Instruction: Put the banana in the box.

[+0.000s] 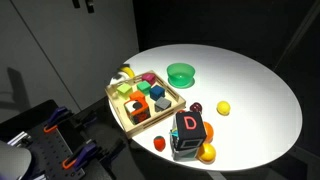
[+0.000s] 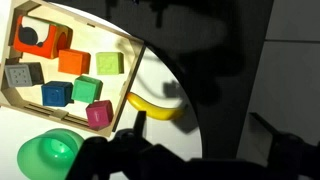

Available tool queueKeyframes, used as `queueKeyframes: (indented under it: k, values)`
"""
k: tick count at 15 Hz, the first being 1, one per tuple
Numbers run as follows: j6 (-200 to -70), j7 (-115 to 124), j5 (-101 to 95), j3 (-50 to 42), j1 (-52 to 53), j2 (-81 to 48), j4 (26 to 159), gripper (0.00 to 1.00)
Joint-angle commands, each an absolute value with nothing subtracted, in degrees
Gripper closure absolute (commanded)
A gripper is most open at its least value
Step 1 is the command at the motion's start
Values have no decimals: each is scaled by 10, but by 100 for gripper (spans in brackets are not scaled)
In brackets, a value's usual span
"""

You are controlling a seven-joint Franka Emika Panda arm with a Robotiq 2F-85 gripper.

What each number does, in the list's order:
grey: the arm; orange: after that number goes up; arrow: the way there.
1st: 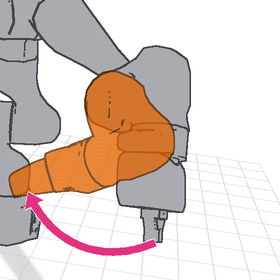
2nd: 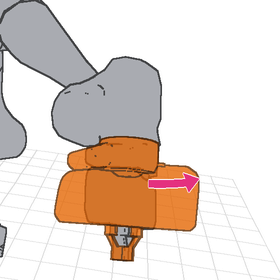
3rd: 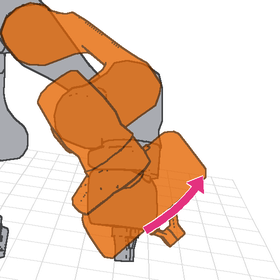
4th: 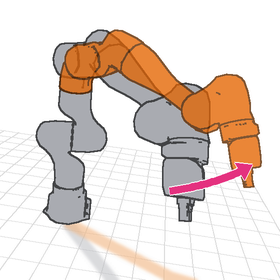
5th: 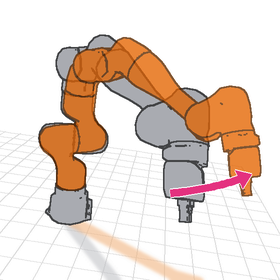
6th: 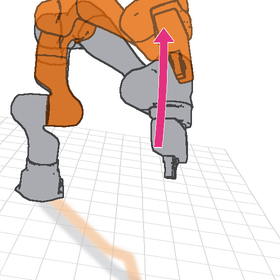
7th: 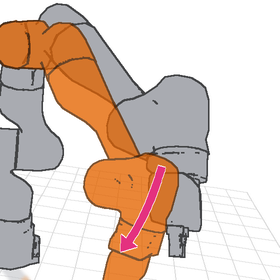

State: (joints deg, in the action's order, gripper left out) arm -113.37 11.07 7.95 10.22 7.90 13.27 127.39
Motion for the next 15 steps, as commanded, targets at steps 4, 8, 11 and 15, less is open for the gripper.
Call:
queueKeyframes:
  k: [4, 8, 11, 15]
  values:
    - [-1128, 104, 75, 98, 78, 119, 1267, 0]
    - [-1127, 88, 58, 93, 74, 91, 1260, 0]
    - [-1121, 66, 36, 90, 74, 67, 1252, 0]
    - [-1109, 0, 0, 87, 76, 34, 1242, 0]
